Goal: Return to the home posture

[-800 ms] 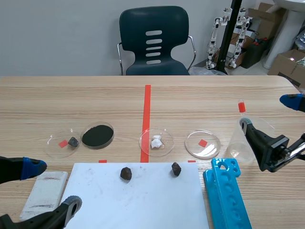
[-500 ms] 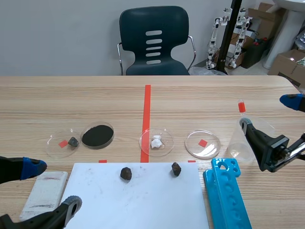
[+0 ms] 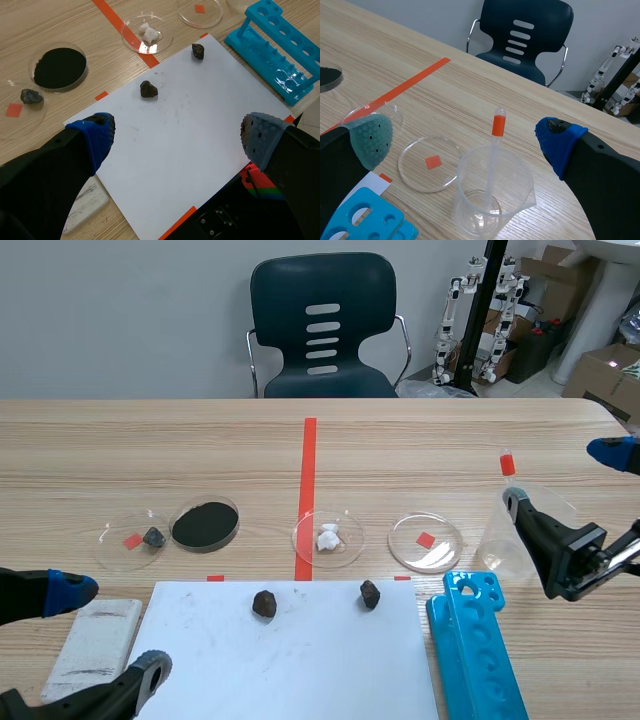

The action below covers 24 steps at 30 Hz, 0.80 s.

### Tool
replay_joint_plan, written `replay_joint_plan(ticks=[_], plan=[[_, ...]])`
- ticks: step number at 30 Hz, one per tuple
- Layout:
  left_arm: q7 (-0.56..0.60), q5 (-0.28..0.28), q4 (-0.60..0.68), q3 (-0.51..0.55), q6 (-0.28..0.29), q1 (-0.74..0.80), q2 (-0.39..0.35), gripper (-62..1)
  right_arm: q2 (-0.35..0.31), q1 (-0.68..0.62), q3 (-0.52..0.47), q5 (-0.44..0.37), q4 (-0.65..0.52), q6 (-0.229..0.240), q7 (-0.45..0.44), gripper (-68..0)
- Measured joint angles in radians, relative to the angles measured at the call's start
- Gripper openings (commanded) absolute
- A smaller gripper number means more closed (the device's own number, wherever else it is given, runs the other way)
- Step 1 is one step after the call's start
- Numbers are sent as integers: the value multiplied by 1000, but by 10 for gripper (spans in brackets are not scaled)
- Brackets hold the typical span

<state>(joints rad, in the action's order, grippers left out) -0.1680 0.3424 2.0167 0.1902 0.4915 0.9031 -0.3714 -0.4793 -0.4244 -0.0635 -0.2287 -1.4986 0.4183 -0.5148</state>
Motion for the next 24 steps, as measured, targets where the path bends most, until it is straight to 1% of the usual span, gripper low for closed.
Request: replay_joint_plan(ticks=[3,6,11,12,15,16,21,24], plan=[[0,0,0,0,0,0,0,-82,0,-9,0,0,-24,-8,5,-82],[0,0,0,0,0,0,0,-82,-5,-45,0,-1,-95,-11,6,-82],[0,0,0,0,0,0,0,-82,-59,-151,0,-1,-237,-11,6,-82],[0,0,0,0,0,0,0,-82,-72,-176,0,-3,-261,-11,6,-82],[0,0,0,0,0,0,0,-82,-129,-266,0,-71,-320,-11,0,-82],[0,0,0,0,0,0,0,-82,-151,-296,0,-78,-333,-11,-7,-82],[0,0,0,0,0,0,0,-82,-263,-438,0,-79,-376,-11,-39,-82],[0,0,0,0,0,0,0,-82,-312,-500,0,-79,-384,-11,-71,-82]])
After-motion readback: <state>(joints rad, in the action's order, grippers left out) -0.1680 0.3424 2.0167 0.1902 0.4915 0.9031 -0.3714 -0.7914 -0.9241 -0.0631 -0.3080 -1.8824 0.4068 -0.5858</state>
